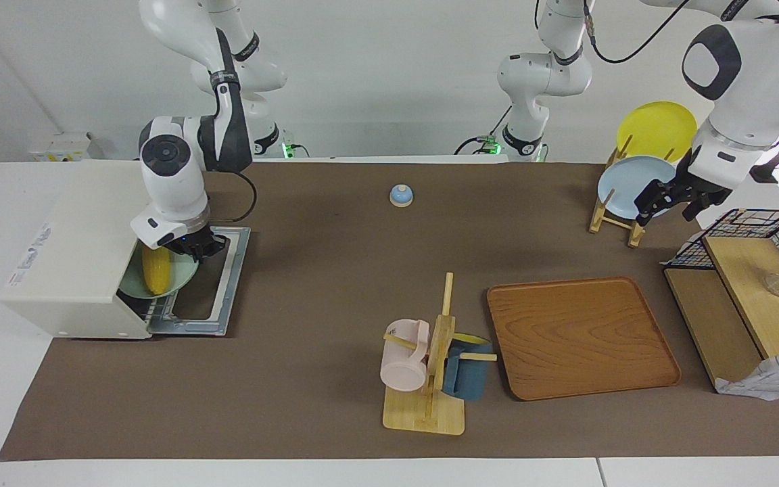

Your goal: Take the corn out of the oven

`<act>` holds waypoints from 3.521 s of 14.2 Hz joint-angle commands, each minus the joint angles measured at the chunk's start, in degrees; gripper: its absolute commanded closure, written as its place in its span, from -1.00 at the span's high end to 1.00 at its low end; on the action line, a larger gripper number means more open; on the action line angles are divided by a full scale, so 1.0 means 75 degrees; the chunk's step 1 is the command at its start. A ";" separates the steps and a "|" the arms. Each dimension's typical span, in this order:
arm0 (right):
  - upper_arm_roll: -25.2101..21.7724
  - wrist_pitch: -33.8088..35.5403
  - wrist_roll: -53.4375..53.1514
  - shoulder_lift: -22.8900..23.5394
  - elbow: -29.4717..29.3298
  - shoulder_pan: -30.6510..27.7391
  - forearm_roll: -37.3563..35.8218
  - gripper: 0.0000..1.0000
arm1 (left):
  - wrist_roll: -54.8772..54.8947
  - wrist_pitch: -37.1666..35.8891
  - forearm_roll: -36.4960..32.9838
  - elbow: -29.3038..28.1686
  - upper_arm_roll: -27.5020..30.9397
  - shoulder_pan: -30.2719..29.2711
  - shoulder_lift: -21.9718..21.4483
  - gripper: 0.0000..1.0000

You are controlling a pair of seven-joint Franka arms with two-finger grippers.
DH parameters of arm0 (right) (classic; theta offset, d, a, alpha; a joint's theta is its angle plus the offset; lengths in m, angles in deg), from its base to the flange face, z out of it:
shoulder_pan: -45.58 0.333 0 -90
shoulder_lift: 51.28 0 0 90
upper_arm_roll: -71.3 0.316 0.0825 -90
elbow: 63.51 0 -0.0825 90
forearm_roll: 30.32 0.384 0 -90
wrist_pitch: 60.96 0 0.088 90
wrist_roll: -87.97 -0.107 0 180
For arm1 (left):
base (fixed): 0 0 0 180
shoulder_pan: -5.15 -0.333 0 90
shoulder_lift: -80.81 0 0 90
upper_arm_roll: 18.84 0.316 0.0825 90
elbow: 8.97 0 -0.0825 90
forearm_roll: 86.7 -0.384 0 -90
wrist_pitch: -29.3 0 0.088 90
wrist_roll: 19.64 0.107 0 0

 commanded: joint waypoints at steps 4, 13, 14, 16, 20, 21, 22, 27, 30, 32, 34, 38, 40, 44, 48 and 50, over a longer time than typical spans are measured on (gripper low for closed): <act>0.1994 0.2471 -0.3695 0.2427 -0.4143 0.0857 0.0390 -1.00 | 0.0054 0.0102 0.0060 -0.0309 -0.0038 -0.0493 -0.0256 1.00; 0.1808 0.0569 -0.7452 0.5046 -0.6742 0.3310 0.1632 -0.89 | 0.0054 0.1155 0.0048 -0.1773 -0.0061 -0.0376 -0.0690 1.00; 0.1808 -0.0027 -0.7522 0.5000 -0.6288 0.3333 0.1679 -0.63 | -0.0027 0.1389 0.0048 -0.2041 -0.0108 -0.0237 -0.0713 1.00; 0.1774 -0.0711 -0.7581 0.4847 -0.5978 0.3321 0.1668 -0.17 | -0.0132 0.1590 0.0060 -0.2382 -0.0108 0.0149 -0.0772 1.00; 0.1166 0.0268 -0.7046 0.4311 -0.6683 0.3241 0.1574 -0.15 | -0.1617 0.2908 0.0060 -0.3329 -0.0120 0.1599 -0.0585 1.00; 0.0804 0.0608 -0.6218 0.3867 -0.6334 0.3228 0.1632 -0.16 | -0.2178 0.3471 0.0060 -0.3553 -0.0132 0.2080 -0.0445 1.00; 0.0360 0.0913 -0.5444 0.3224 -0.5553 0.3112 0.1690 -0.21 | -0.2729 0.3941 0.0060 -0.3625 -0.0132 0.2537 -0.0177 1.00; -0.0904 -0.0145 -0.2385 0.1005 -0.1041 0.2103 0.1773 -0.72 | -0.3977 0.5737 0.0095 -0.3485 -0.0155 0.3924 0.1195 0.93; -0.1706 -0.0688 -0.1523 0.1025 -0.0344 0.1998 0.1644 -0.98 | -0.3989 0.5564 0.0668 -0.2925 -0.0143 0.4229 0.1384 0.92; -0.1707 -0.1098 -0.1569 0.1330 -0.0296 0.1904 0.1644 -1.00 | -0.3989 0.5515 0.0856 -0.2630 -0.0167 0.4555 0.1571 0.92; -0.1707 -0.1146 -0.1581 0.1483 -0.0354 0.1915 0.1644 -1.00 | -0.4105 0.5818 0.0974 -0.2524 -0.0155 0.5164 0.1863 0.93; -0.1707 -0.1252 -0.1523 0.1646 -0.0354 0.1904 0.1528 -1.00 | -0.4060 0.6044 0.0939 -0.2407 -0.0155 0.5179 0.2497 0.93; -0.1707 -0.1252 -0.1522 0.1659 -0.0296 0.1892 0.1387 -1.00 | -0.3906 0.5985 0.0962 -0.2407 -0.0143 0.5155 0.2509 0.73; -0.1707 -0.1171 -0.1429 0.1659 -0.0248 0.1880 0.0933 -1.00 | -0.4153 0.3579 0.1091 -0.1286 -0.0062 0.4818 0.2440 -1.00; -0.1730 -0.0108 -0.0904 0.1671 -0.1054 0.1798 0.0484 -1.00 | -0.2823 0.2727 0.1068 -0.1082 -0.0050 0.2947 0.1876 -1.00; -0.1951 0.0678 -0.0412 0.1590 -0.1640 0.1798 0.0484 -1.00 | -0.1219 0.2948 0.0940 -0.0978 -0.0038 0.1716 0.2225 -1.00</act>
